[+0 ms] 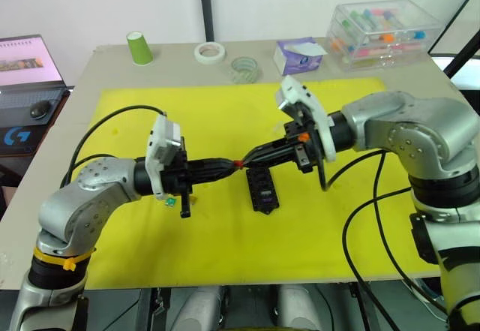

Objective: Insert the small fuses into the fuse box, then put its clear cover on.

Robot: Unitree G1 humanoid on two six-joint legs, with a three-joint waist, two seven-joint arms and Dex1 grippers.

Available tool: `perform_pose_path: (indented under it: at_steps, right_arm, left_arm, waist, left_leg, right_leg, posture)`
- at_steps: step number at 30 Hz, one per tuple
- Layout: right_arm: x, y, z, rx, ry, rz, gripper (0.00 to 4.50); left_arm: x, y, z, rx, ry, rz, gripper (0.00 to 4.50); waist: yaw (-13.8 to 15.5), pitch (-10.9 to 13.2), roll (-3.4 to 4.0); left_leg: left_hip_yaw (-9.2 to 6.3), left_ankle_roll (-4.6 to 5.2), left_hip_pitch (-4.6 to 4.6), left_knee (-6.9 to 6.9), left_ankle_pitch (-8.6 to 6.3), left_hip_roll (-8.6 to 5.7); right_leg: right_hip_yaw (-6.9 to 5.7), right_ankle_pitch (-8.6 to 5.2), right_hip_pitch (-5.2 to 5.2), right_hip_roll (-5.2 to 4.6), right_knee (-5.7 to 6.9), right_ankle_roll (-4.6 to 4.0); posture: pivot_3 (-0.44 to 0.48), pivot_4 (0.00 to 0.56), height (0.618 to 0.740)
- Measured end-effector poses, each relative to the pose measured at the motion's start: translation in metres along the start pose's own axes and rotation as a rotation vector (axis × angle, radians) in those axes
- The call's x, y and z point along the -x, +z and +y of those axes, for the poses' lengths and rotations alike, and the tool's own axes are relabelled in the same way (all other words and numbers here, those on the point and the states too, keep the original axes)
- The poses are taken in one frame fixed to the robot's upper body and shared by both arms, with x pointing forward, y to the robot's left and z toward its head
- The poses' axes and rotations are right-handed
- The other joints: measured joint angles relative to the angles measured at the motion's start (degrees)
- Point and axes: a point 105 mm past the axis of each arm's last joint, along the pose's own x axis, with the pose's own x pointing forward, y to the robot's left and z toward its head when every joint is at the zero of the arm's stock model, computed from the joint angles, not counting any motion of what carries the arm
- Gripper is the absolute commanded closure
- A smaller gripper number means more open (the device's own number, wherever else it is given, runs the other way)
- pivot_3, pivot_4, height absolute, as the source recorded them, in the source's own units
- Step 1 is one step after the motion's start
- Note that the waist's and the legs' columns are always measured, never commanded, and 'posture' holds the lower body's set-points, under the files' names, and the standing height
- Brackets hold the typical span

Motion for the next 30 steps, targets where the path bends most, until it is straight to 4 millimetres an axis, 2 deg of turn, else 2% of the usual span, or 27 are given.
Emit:
perform_pose_path:
  at_steps: [4,6,10,13,17,18,22,30]
  right_arm:
    - [-0.003,-0.004,-0.001,-0.007,0.000,0.026,4.45]
    - [-0.003,-0.006,-0.002,-0.006,-0.011,0.036,4.50]
    - [0.007,-0.011,-0.010,0.095,-0.082,0.098,4.50]
    - [0.015,-0.022,-0.022,0.231,-0.143,0.192,4.50]
    - [0.014,-0.038,-0.026,0.305,-0.111,0.261,4.50]
    - [0.014,-0.041,-0.028,0.325,-0.109,0.275,4.50]
    - [0.012,-0.056,-0.031,0.355,-0.095,0.325,4.50]
    - [0.009,-0.064,-0.030,0.345,-0.072,0.344,4.50]
  left_arm:
    - [0.000,-0.003,0.001,0.022,0.000,0.073,4.50]
    - [-0.002,-0.005,0.003,0.025,0.009,0.117,4.04]
    - [0.000,-0.026,0.015,0.029,0.084,0.223,2.74]
    - [0.000,-0.043,0.012,0.007,0.077,0.296,1.63]
    - [-0.006,-0.069,0.006,-0.038,0.049,0.379,0.21]
    - [-0.008,-0.072,0.007,-0.061,0.052,0.388,0.03]
    - [-0.013,-0.082,0.015,-0.082,0.080,0.392,0.03]
    - [-0.023,-0.078,0.023,-0.129,0.089,0.358,0.03]
  waist:
    - [0.0,0.0,0.00]
    - [0.0,0.0,0.00]
    - [0.0,0.0,0.00]
    - [0.0,0.0,0.00]
    - [0.0,0.0,-0.01]
    - [0.0,0.0,-0.01]
    - [0.2,0.0,-0.02]
    - [0.1,0.0,-0.02]
  left_leg:
    - [-0.01,0.00,0.00,0.00,0.00,0.00]
    - [0.00,0.00,0.00,0.00,0.00,0.00]
    - [0.01,0.00,0.00,-0.02,0.00,-0.01]
    - [0.03,0.00,0.00,-0.04,0.00,-0.01]
    - [0.03,0.00,0.00,-0.04,0.00,0.00]
    - [0.03,0.00,0.00,-0.04,0.00,0.00]
    - [0.02,0.00,0.00,-0.02,0.00,-0.01]
    - [0.02,0.00,0.00,-0.03,0.00,0.00]
  right_leg:
    - [0.00,0.00,0.00,0.00,0.00,0.00]
    - [0.00,0.00,0.01,0.00,-0.01,0.00]
    - [-0.01,0.00,-0.02,0.01,-0.02,0.00]
    - [0.00,0.00,-0.02,0.01,-0.03,0.00]
    - [0.00,0.00,-0.02,0.01,-0.03,0.00]
    - [0.00,0.00,-0.02,0.01,-0.03,0.00]
    - [-0.01,0.00,0.00,0.01,-0.04,0.00]
    - [-0.01,0.00,-0.01,0.01,-0.04,0.00]
  posture:
    - [0.000,0.150,0.740]
    - [0.000,0.150,0.740]
    - [0.000,0.150,0.740]
    - [0.000,0.150,0.740]
    - [0.000,0.150,0.740]
    - [0.000,0.150,0.740]
    - [0.000,0.150,0.740]
    - [0.000,0.150,0.740]
